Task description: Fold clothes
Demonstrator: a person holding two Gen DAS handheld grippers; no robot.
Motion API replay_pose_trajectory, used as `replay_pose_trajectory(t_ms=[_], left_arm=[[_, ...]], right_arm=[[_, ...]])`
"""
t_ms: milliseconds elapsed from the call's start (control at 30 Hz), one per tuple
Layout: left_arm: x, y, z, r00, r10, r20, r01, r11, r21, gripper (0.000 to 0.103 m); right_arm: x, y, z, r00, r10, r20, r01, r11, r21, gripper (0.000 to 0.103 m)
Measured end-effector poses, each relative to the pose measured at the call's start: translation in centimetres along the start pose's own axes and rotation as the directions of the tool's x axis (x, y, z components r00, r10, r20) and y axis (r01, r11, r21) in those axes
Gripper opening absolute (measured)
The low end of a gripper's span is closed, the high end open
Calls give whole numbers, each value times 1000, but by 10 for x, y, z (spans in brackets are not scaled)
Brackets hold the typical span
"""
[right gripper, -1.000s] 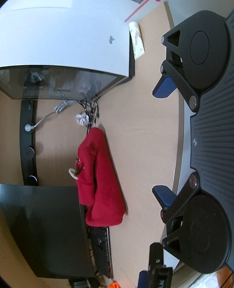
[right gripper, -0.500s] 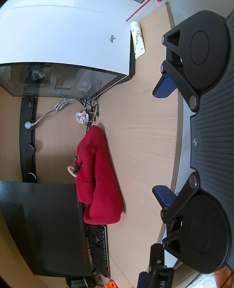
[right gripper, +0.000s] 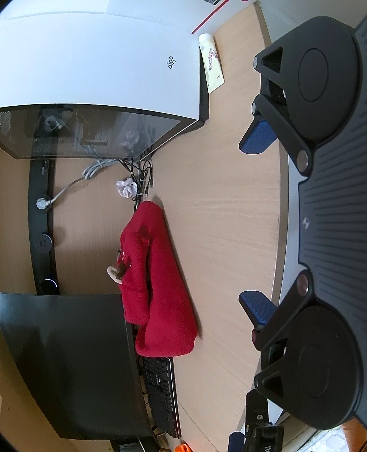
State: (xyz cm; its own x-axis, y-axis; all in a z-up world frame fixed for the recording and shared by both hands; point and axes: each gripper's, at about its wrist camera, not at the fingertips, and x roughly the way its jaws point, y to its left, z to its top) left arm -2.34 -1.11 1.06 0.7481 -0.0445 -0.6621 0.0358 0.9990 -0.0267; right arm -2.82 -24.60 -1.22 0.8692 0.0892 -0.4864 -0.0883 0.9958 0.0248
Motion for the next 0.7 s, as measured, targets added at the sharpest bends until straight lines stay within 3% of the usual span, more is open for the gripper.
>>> replay_pose_trajectory(t_ms=[700], left_arm=[[6, 4, 1, 1000, 0, -13, 0, 1000, -9, 103]], right_arm=[[6, 0, 3, 1000, -6, -10, 6, 1000, -3, 103]])
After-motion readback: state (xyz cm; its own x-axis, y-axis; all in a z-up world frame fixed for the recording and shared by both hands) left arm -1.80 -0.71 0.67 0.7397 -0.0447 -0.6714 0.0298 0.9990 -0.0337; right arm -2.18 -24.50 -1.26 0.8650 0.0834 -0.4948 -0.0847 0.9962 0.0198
